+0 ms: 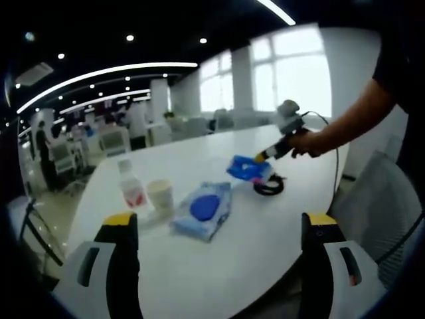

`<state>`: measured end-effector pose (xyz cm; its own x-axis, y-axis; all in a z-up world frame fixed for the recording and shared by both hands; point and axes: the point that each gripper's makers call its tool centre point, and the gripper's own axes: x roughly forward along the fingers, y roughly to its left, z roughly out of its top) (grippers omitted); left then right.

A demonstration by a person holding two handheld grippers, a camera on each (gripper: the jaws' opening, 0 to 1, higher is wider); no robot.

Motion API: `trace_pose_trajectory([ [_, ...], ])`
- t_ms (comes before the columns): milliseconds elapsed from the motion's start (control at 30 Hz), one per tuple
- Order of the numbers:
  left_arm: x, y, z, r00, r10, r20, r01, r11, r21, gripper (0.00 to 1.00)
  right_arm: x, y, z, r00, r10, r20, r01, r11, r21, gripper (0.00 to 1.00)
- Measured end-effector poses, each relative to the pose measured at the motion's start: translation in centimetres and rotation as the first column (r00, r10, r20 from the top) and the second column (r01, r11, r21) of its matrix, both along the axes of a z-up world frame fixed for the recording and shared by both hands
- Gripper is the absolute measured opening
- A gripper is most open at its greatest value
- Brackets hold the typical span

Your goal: Arrange the tabletop items into an orderly group along one side of the table until the central work area is clear of visible clutter.

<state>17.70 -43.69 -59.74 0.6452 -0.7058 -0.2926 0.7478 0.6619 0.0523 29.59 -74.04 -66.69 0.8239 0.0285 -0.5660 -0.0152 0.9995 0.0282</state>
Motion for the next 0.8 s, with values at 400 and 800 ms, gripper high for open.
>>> trace_pose_trajectory([
  [400,0.0,0.0,-0.1,1.0,0.002,-0.005,-0.002,1.0,-0.002,1.0,-1.0,-3.9,-0.5,0.996,-0.083,-0.016,0.083,0.997,-0.002,0.0],
  [800,0.0,0.0,-0.2,1.0,0.002,-0.007,-0.002,1.0,0.001,1.0,-2.4,-7.0,-1.4,0.988,-0.148,-0.037,0.148,0.989,-0.005,0.0],
])
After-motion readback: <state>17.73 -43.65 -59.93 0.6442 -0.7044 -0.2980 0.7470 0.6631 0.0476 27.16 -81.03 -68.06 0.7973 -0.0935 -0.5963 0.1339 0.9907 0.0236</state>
